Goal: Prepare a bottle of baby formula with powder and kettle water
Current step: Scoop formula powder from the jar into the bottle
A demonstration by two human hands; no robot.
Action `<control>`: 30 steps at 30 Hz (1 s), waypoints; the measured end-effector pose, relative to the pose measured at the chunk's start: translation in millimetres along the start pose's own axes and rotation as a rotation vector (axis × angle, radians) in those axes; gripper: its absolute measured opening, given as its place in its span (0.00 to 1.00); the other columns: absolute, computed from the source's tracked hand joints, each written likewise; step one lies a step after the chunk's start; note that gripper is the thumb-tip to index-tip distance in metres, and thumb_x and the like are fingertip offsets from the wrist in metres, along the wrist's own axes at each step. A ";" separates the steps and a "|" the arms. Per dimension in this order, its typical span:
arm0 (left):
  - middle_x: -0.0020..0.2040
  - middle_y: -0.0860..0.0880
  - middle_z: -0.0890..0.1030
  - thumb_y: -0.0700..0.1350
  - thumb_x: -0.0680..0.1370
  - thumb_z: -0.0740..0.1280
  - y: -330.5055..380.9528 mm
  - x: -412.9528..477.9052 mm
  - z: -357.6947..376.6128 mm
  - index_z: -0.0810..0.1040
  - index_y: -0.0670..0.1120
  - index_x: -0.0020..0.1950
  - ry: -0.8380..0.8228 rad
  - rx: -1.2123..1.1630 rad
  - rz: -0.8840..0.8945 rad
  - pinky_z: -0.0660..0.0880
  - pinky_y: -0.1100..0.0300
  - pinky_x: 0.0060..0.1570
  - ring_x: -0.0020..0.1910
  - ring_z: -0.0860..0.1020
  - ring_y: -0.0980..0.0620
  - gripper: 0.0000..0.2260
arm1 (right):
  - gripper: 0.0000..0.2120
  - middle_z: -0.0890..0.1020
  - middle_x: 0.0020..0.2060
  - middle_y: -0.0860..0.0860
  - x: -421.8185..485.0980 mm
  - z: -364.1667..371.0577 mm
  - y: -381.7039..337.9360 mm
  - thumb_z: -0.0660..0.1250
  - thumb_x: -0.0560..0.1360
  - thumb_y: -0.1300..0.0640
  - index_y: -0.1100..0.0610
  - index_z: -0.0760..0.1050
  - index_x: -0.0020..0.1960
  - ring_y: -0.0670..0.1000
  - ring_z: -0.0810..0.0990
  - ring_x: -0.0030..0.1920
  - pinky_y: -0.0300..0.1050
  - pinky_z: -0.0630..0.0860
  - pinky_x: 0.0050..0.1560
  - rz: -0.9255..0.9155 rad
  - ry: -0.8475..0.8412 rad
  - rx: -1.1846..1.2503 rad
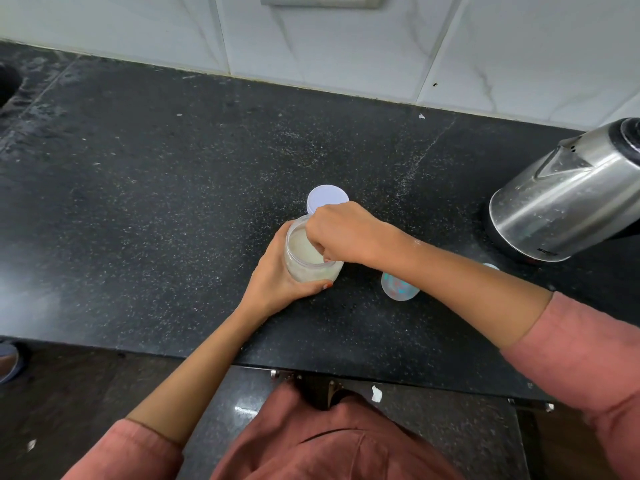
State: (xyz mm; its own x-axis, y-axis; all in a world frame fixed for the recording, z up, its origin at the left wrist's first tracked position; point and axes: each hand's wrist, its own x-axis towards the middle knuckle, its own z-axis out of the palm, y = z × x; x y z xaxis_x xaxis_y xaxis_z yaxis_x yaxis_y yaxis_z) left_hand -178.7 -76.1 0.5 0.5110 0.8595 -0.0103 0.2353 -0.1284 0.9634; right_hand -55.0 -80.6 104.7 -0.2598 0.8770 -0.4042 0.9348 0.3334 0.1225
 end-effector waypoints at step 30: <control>0.59 0.65 0.73 0.54 0.56 0.76 -6.3 2.3 1.1 0.62 0.71 0.59 -0.003 0.029 -0.006 0.67 0.76 0.51 0.58 0.71 0.66 0.37 | 0.06 0.67 0.28 0.44 -4.9 -1.5 9.4 0.64 0.72 0.66 0.58 0.79 0.44 0.47 0.68 0.30 0.38 0.60 0.28 -0.031 0.001 0.198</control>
State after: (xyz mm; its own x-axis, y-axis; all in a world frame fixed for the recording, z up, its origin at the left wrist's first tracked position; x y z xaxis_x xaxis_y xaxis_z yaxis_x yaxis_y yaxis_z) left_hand -178.1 -73.9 -6.0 0.5122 0.8587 -0.0166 0.2617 -0.1377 0.9553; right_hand -45.3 -81.2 109.2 -0.2896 0.8675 -0.4044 0.9556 0.2860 -0.0708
